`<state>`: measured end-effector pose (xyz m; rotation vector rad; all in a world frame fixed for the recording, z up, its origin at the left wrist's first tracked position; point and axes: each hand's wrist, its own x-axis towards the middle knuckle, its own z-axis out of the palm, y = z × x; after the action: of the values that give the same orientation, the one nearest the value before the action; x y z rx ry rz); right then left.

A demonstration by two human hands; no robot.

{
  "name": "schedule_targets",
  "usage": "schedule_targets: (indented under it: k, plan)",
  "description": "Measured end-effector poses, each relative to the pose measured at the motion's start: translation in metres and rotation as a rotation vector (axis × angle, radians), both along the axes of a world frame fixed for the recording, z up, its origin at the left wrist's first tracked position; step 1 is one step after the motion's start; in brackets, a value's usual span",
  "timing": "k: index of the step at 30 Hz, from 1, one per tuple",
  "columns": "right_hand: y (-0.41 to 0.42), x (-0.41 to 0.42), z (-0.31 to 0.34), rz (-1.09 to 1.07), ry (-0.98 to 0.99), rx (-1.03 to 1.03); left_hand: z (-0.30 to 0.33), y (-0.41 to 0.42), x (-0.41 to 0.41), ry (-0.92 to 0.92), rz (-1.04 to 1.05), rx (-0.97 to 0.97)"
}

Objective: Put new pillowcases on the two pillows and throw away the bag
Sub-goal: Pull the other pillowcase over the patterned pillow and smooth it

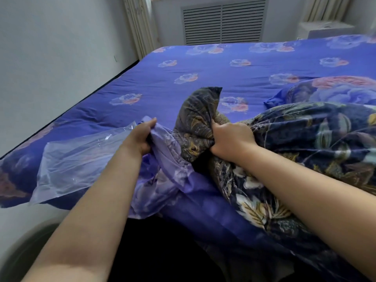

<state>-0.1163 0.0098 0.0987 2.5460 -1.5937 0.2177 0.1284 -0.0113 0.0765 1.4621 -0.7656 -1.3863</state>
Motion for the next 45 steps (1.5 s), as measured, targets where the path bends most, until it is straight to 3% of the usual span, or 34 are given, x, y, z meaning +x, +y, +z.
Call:
schedule_targets:
  k: [4, 8, 10, 15, 18, 21, 25, 28, 34, 38, 42, 45]
  plan:
    - [0.016, 0.004, 0.004, 0.17, 0.058, -0.027, 0.01, -0.003, 0.01, -0.159, 0.001, -0.013]
    - [0.031, 0.006, 0.012, 0.333, 0.092, -0.02, 0.044, -0.022, -0.001, -0.19, 0.082, -0.21]
    - [0.04, 0.01, 0.02, 0.422, 0.091, -0.015, 0.066, -0.026, -0.019, -0.173, -0.019, -0.263]
    - [0.049, 0.021, 0.022, 0.525, 0.233, -0.031, 0.097, -0.023, -0.066, -0.346, -0.354, -0.347]
    - [0.049, 0.022, 0.012, 0.531, 0.225, -0.009, 0.092, -0.017, -0.081, -0.649, -0.58, -0.333]
    - [0.051, 0.023, 0.001, 0.529, 0.185, 0.018, 0.086, -0.022, -0.08, -1.209, -0.566, -0.251]
    - [0.066, 0.029, -0.006, 0.568, 0.202, -0.003, 0.073, -0.025, -0.063, -1.548, -0.544, 0.014]
    - [0.068, 0.03, -0.004, 0.586, 0.208, -0.025, 0.07, -0.026, -0.053, -1.515, -0.493, 0.04]
    - [0.025, 0.03, 0.0, 0.42, 0.151, 0.065, 0.104, -0.006, -0.118, -1.242, -0.455, -0.41]
    - [-0.005, 0.025, -0.015, 0.251, 0.052, 0.157, 0.07, 0.009, -0.124, -1.335, -0.483, -0.4]
    - [-0.022, 0.028, -0.023, 0.155, -0.005, 0.203, 0.03, 0.021, -0.102, -1.382, -0.206, -0.483]
    - [-0.023, 0.032, -0.03, 0.17, 0.029, 0.091, 0.015, 0.027, -0.079, -1.581, -0.042, -0.474]
